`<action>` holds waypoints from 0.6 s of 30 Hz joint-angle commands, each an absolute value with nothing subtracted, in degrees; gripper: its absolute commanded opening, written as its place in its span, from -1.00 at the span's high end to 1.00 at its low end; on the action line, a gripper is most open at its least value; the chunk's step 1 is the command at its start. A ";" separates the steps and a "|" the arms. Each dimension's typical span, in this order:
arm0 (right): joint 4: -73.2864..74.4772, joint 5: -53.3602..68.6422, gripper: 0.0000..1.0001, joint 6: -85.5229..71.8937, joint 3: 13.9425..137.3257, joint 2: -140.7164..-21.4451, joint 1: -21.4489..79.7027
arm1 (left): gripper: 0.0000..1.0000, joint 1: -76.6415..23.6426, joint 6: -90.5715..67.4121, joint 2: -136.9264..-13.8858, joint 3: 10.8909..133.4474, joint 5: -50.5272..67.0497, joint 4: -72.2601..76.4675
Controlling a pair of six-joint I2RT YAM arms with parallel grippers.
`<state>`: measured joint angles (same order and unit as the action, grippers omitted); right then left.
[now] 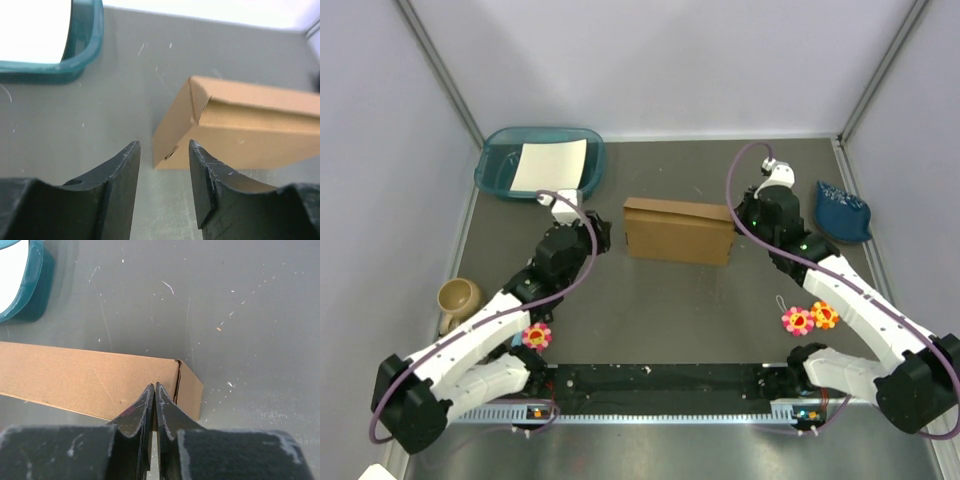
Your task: Fold the paper box
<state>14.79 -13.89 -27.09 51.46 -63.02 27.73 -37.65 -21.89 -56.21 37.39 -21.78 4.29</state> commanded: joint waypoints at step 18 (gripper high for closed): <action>21.27 -13.71 1.00 -26.10 47.90 -63.72 28.30 | 0.77 -21.18 -44.82 -74.26 49.92 20.54 31.28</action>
